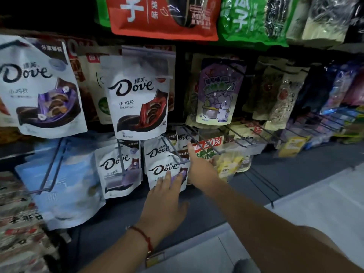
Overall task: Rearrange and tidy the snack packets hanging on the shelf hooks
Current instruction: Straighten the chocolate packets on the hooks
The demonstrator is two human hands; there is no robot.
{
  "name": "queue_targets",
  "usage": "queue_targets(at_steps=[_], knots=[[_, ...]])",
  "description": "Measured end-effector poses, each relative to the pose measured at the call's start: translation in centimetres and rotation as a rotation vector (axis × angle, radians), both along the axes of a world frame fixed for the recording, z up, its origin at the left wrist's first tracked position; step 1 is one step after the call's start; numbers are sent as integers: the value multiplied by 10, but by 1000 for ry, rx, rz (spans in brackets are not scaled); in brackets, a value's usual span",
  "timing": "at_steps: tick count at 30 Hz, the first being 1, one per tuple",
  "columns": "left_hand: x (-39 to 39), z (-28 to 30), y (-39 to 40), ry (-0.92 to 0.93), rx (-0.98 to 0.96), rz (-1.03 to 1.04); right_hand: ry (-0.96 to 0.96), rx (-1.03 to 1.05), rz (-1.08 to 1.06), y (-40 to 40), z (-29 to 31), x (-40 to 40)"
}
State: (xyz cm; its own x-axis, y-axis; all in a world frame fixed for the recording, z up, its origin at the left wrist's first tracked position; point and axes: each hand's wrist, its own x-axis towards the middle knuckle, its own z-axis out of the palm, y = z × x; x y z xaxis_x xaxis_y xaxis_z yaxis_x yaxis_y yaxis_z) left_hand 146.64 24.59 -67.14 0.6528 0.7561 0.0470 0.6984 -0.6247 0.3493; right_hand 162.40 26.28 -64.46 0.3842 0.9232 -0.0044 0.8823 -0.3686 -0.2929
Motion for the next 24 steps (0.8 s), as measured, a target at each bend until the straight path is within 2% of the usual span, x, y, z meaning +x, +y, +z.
queue_targets(at_steps=[7,15,24], knots=[[0,-11,21,42,40,-17,-4,-52,-42,36,-1,10],[6,-22,38,81,61,21,8,117,-77,32,-18,16],[21,-33,37,157,141,10,-78,247,31,-12,-33,30]])
